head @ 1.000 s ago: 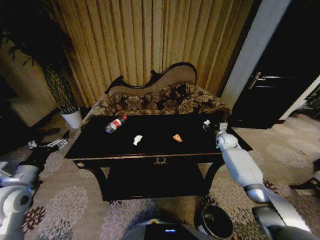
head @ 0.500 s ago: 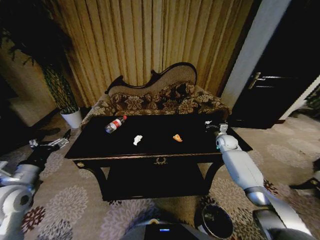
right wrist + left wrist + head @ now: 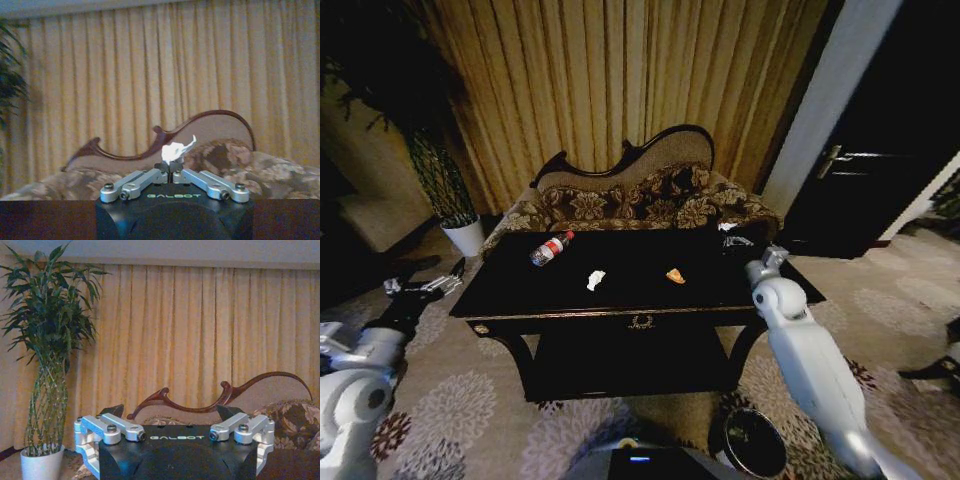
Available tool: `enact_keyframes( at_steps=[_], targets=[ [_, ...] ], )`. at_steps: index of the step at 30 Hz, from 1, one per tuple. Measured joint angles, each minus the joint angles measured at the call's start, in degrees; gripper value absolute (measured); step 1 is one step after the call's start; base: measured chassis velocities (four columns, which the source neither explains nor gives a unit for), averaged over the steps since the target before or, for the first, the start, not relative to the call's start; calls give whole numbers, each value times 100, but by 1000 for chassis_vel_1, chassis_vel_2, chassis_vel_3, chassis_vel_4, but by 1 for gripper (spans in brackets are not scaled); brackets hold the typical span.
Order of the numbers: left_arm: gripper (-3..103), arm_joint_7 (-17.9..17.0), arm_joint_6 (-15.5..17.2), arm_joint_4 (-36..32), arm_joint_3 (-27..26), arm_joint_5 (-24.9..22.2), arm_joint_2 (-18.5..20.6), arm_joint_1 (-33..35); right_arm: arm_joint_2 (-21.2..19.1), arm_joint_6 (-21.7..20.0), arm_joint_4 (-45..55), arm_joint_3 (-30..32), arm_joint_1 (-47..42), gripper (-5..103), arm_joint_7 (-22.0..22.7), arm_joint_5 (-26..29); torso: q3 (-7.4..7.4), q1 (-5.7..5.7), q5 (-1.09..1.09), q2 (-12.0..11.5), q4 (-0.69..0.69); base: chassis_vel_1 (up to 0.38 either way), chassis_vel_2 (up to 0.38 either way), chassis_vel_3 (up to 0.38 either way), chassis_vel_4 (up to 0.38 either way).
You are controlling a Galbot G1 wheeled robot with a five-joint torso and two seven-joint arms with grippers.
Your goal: Move to the front of the table and place the trash on the table into the trash bin.
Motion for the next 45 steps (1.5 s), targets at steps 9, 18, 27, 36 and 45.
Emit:
enact_keyframes(
  at_steps=[9,18,27,36,45],
  targets=[
    [100,-24,6,-21,28,23,-27,27,182,-11,676,10,-600,0,0,-267,0,0,0,0,2,0,0,0,0],
    [100,-40,22,-64,50,9,-23,26,284,-10,794,-51,-698,0,-1,-443,1,0,0,0,2,0,0,0,0],
    [100,-40,35,-72,50,6,8,37,231,16,811,48,-789,0,-1,-450,2,3,1,-2,1,36,-53,-57,49],
    [100,-24,34,-52,35,4,24,65,250,29,813,62,-835,0,-1,-541,1,-1,1,0,3,178,-177,-176,184],
    [100,-10,23,-50,49,4,-2,80,260,45,808,42,-892,0,-1,-596,1,-1,1,0,1,199,-200,-208,203]
  ],
)
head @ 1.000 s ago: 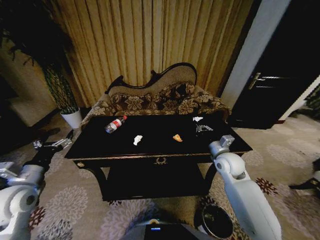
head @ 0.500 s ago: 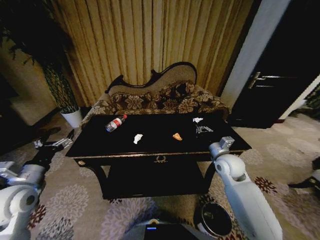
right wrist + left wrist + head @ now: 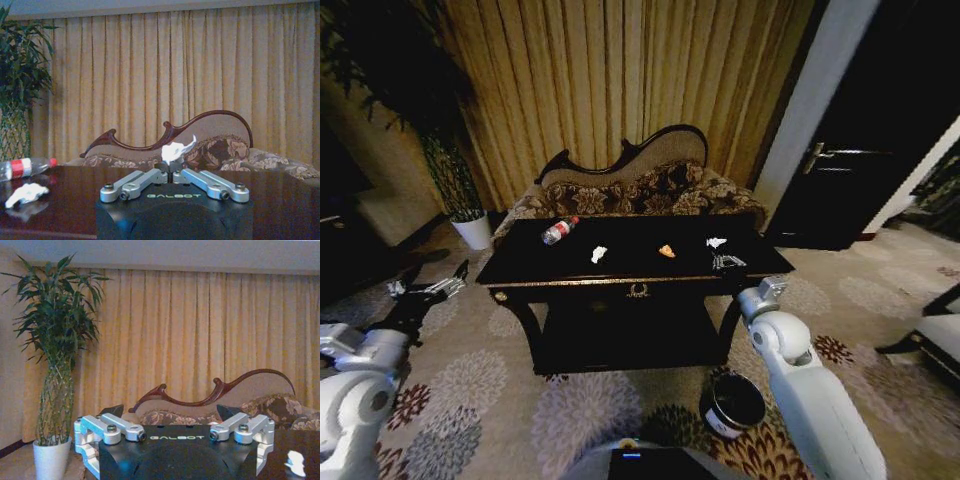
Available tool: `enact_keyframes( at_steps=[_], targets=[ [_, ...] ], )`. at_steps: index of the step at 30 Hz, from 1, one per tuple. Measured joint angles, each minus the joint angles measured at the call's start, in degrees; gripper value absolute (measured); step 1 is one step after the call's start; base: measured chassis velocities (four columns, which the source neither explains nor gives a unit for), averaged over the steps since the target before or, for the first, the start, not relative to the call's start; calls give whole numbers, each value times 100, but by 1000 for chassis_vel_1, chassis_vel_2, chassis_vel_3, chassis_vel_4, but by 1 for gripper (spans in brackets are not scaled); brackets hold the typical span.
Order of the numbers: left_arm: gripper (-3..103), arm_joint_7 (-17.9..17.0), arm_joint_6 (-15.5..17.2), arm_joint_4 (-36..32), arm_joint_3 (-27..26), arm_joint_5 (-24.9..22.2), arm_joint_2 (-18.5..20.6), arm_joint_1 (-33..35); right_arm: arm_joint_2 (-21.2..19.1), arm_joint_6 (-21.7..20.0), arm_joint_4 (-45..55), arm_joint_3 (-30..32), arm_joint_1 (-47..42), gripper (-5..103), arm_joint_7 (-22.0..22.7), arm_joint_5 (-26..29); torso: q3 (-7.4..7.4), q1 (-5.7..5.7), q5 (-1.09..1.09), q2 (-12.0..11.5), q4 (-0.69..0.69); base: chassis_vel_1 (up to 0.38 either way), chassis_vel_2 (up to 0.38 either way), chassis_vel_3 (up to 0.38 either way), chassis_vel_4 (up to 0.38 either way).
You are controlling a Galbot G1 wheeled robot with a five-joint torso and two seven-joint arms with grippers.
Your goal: Move to the front of the table and place the trash on the table into the trash bin.
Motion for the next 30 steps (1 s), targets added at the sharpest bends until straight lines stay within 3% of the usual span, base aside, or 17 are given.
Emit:
enact_keyframes(
  at_steps=[19,24,30],
  targets=[
    [100,11,-6,5,25,5,-80,-31,203,303,-374,35,-246,0,-1,-196,0,1,-1,0,1,105,-103,-95,109],
    [100,9,-5,-5,14,5,-105,-50,328,504,-744,181,-468,0,-1,-438,2,5,0,-2,1,0,0,0,0],
    [100,7,-2,6,-71,-24,-134,-85,474,1041,-1913,444,-808,0,-1,-826,0,2,0,-1,-1,0,0,0,0]
  ],
)
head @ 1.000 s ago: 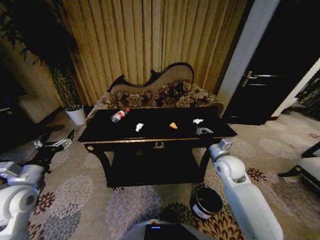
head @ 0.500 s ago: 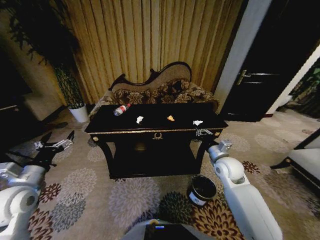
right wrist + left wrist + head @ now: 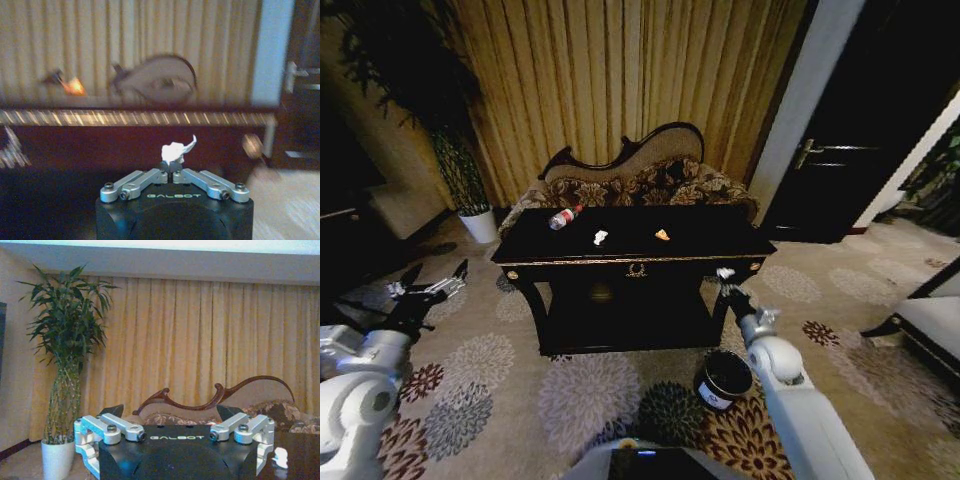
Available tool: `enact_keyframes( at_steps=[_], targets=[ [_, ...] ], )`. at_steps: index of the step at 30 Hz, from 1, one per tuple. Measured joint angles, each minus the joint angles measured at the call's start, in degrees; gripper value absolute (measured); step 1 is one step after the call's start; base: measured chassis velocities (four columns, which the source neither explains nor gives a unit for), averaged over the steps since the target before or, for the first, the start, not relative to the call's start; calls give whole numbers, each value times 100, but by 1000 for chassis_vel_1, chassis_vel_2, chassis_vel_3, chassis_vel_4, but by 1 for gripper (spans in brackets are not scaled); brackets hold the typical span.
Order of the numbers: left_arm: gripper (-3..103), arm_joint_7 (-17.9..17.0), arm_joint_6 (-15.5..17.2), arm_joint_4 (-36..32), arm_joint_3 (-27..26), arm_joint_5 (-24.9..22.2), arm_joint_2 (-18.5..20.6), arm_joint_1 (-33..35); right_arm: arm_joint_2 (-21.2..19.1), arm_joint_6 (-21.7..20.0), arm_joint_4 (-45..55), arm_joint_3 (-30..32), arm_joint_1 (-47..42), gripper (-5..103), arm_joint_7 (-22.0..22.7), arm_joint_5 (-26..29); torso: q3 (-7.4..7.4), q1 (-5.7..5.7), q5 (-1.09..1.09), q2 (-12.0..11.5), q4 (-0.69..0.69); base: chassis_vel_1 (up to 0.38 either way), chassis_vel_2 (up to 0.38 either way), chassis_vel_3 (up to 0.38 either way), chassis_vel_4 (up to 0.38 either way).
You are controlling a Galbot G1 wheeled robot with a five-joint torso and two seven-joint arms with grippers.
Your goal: Move to the front of the table and place the trash on the table into the trash bin.
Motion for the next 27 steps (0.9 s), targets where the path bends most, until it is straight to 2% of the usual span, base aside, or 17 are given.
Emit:
enact_keyframes(
  at_steps=[5,7,8,16,25,27],
  targets=[
    [100,-3,-2,6,-67,-4,-84,-17,115,302,-1078,103,-24,0,0,-181,0,0,-1,0,3,0,0,0,0],
    [100,-4,-2,6,-73,-2,-95,-25,128,322,-1182,111,-23,0,0,-196,0,0,-1,0,2,0,0,0,0],
    [100,-8,-2,9,-92,14,-121,-40,204,469,-1659,130,7,0,0,-334,0,0,-1,0,1,0,0,0,0],
    [100,-11,3,-76,-131,19,-190,-4,382,922,-3107,144,324,0,0,-932,0,0,0,0,1,0,0,0,0],
    [100,-11,8,-184,-99,43,-269,23,446,887,-3522,134,594,-1,0,-1096,0,0,-1,0,3,0,0,0,0],
    [100,-10,10,-220,-99,46,-278,30,456,843,-3433,135,591,8,0,-1218,0,0,-1,0,1,0,0,0,0]
  ],
)
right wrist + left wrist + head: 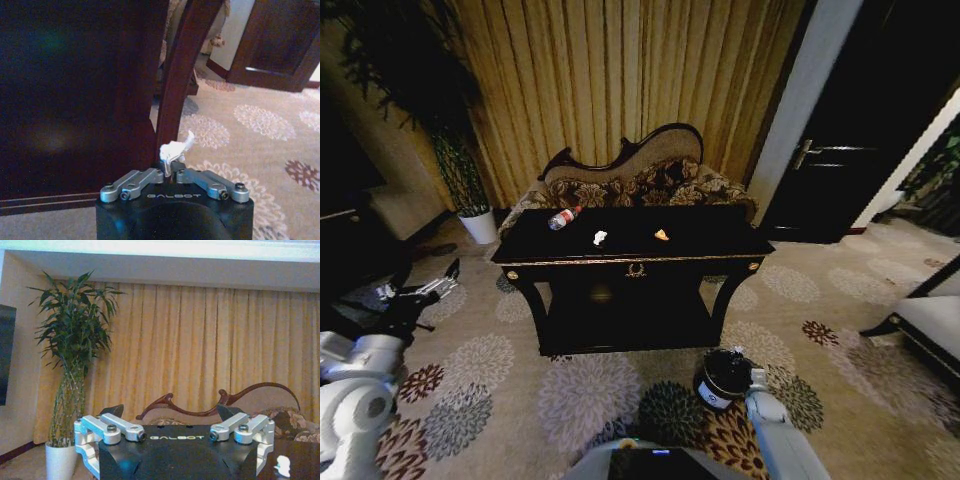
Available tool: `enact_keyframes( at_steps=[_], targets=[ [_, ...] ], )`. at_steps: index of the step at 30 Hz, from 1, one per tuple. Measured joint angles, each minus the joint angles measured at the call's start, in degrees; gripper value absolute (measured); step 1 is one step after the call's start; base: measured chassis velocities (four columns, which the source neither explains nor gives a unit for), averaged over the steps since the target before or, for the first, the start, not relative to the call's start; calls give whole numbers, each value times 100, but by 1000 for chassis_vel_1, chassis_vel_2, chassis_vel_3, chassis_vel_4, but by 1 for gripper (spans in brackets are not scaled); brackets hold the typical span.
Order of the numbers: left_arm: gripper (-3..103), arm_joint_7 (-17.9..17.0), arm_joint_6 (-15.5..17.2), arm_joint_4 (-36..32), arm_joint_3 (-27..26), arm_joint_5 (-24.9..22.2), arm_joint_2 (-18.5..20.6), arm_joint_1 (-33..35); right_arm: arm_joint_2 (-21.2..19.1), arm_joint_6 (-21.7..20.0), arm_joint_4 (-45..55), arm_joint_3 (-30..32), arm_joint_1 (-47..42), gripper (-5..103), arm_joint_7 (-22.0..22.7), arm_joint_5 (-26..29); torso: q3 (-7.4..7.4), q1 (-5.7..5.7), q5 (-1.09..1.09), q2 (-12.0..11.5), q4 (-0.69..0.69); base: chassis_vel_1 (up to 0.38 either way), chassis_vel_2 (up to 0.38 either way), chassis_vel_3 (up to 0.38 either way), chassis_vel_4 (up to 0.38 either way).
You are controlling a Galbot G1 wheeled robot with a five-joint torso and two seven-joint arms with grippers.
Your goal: Move to the front of the table and place the trash on the table into the trash bin.
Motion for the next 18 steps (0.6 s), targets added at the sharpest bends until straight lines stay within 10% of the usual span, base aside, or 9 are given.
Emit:
enact_keyframes(
  at_steps=[18],
  targets=[
    [100,-8,23,-149,-12,3,39,27,25,-14,844,61,-126,69,0,-15,0,0,1,0,-1,0,0,0,0]
  ],
)
